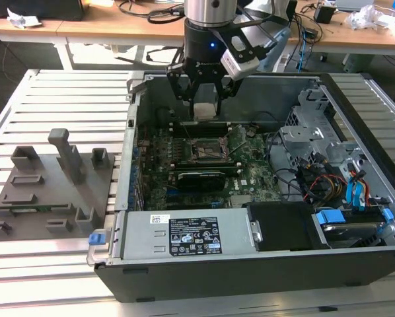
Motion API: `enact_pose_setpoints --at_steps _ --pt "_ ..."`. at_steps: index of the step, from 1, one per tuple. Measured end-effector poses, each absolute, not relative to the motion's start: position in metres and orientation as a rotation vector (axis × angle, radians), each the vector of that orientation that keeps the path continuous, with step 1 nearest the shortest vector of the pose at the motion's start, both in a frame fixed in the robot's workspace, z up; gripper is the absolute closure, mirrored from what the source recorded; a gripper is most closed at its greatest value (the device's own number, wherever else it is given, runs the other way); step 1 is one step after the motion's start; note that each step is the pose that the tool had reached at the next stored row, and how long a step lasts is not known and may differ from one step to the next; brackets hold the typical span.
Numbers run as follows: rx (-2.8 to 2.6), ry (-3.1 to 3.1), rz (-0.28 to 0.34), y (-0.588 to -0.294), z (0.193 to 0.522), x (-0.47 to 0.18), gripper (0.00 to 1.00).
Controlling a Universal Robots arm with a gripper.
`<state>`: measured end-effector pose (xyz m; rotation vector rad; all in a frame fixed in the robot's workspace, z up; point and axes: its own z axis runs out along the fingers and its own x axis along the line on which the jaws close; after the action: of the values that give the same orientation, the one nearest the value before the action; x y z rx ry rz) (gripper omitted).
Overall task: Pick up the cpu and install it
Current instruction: 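Pick up the cpu and move it towards the insertion slot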
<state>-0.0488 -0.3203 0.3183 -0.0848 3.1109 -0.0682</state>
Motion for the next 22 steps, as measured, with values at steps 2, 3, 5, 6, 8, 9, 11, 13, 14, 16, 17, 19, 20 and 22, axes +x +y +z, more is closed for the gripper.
enact_pose_setpoints --at_steps 2,3,5,6,8,9,11,13,14,16,17,19,20,22 --pt "-0.085 3.111 -0.072 -0.314 0.313 -0.046 0.45" --pt "-0.085 3.111 -0.072 -0.313 0.311 -0.046 0.45" --pt "-0.085 3.111 -0.074 -0.311 0.308 -0.045 0.45" --pt "-0.085 3.111 -0.075 -0.311 0.307 -0.045 0.45" --pt "-0.085 3.111 -0.076 -0.310 0.304 -0.045 0.45" --pt "-0.085 3.111 -0.077 -0.309 0.303 -0.044 0.45" --pt "-0.085 3.111 -0.078 -0.307 0.299 -0.044 0.45" --pt "-0.085 3.111 -0.080 -0.306 0.296 -0.043 0.45" --pt "-0.085 3.111 -0.080 -0.306 0.295 -0.043 0.45" --pt "-0.085 3.111 -0.081 -0.305 0.292 -0.042 0.45" --pt "-0.085 3.111 -0.082 -0.304 0.290 -0.042 0.45" --pt "-0.085 3.111 -0.083 -0.303 0.287 -0.041 0.45" --pt "-0.085 3.111 -0.084 -0.303 0.286 -0.041 0.45" --pt "-0.085 3.111 -0.086 -0.301 0.280 -0.041 0.45"
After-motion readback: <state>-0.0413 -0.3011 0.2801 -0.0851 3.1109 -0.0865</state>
